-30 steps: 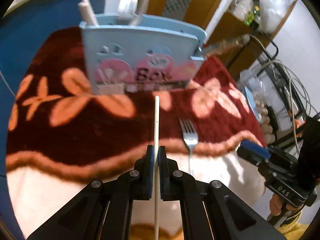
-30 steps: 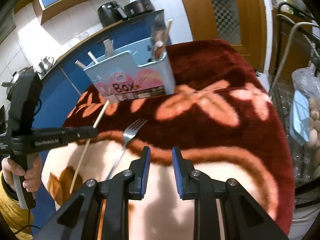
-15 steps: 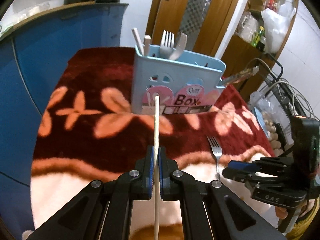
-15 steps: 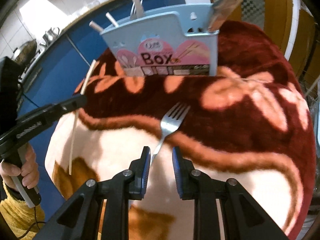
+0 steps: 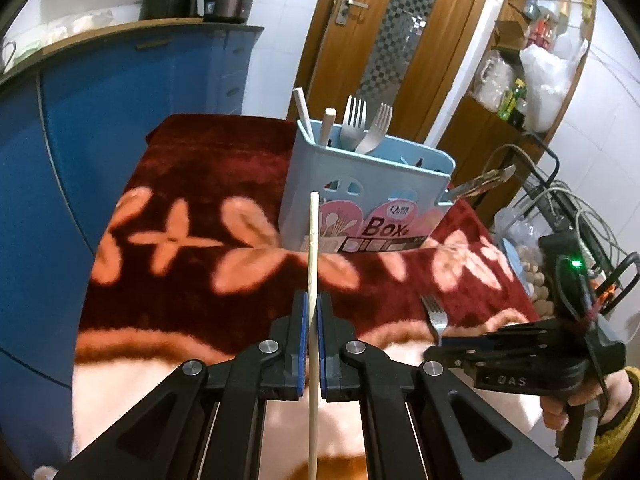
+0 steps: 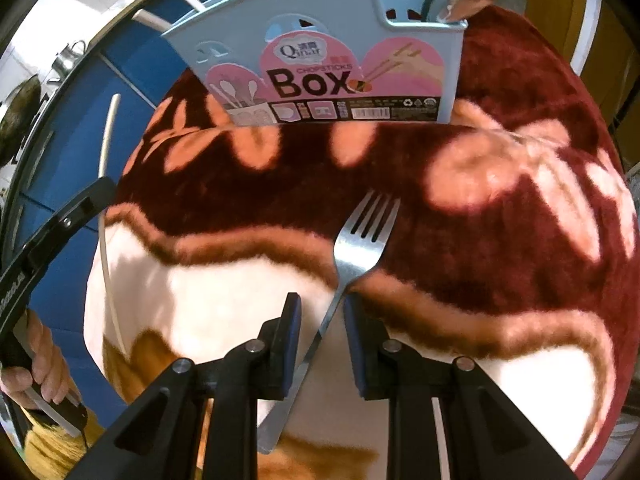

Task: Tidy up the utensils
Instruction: 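Grasp the last metal fork with the right tool while the left tool holds the chopstick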

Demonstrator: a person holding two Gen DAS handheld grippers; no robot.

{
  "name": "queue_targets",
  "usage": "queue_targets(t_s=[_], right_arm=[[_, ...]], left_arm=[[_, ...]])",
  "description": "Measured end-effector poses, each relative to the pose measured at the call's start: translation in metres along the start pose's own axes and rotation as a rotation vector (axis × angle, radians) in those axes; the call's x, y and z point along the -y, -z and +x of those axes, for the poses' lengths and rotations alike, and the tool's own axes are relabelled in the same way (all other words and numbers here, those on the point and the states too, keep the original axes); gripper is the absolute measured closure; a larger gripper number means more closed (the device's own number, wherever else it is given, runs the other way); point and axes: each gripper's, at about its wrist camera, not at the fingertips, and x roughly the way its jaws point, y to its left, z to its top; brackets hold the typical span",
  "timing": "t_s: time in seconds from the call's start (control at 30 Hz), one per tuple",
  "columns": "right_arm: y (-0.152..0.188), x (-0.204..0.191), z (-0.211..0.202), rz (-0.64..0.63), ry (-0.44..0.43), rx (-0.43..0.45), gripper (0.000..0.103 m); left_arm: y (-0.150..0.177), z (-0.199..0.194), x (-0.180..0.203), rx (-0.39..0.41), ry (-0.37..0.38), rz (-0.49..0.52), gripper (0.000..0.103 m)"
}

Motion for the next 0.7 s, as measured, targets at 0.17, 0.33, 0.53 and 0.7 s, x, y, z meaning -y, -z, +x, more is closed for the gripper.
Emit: queue_targets(t_s=[0.17, 0.33, 0.53, 0.7], right_arm=[[-0.011, 0.011, 0.003, 0.04, -0.043, -0.016, 0.08], [-0.009, 0.024, -0.001, 0.037, -0.06, 0.006, 0.095], [0.002, 0.027, -0.011, 0.006, -0.172, 0.124, 0.099], [0.021, 0.018, -0.041, -0.051, -0.205, 0.322, 0.1]], left_arm=[[-0.003, -0.003, 0.005, 0.032, 0.02, 0.015, 0.099], [-0.007, -0.004, 0.014, 0.063, 0.033, 0.023, 0.099], [-0.014, -0.005, 0.024, 0.103, 0.036, 0.034, 0.099], [-0.023, -0.007, 0.027, 0.143, 0.036, 0.024, 0.099]])
